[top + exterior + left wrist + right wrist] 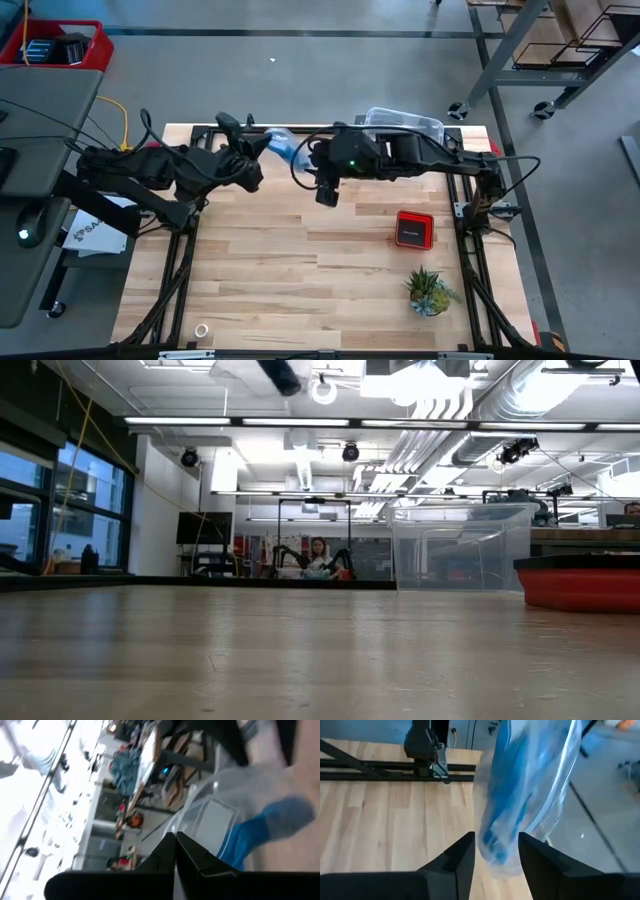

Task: Roll bandage
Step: Put the rolled blue bandage into the transparent zip bag

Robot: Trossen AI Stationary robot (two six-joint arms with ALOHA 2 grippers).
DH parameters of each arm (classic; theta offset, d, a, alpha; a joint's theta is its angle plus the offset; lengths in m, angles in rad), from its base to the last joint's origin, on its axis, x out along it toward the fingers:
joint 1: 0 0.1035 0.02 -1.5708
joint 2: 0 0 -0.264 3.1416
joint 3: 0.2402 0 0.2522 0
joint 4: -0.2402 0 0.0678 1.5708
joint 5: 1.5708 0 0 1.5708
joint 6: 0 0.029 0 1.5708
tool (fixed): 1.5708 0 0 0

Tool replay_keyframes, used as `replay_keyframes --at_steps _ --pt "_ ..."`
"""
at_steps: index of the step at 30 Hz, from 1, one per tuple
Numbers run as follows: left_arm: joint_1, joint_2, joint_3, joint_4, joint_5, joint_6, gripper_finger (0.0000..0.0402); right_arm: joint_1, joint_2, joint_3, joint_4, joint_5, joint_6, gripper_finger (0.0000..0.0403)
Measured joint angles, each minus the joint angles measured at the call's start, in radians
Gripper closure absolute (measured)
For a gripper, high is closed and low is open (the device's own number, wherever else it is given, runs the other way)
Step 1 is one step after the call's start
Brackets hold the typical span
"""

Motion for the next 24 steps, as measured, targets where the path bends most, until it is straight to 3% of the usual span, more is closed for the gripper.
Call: replay_keyframes --at_steps 5,13,24 --pt "-0.027 -0.011 0.000 0.003 -0.114 -0.009 0.0401 0.000 -0.002 0.000 -0.015 -0.020 0.078 0.0260" --pt "-0.075 -0.042 0.000 0.020 -0.175 -0.024 0.0401 -0.016 0.000 0.002 -0.010 0.000 0.076 0.0260" --pt "-0.137 -0.089 -0.001 0.230 -0.325 0.063 0.0401 -0.066 0.002 0.002 0.091 0.015 0.083 0.0260"
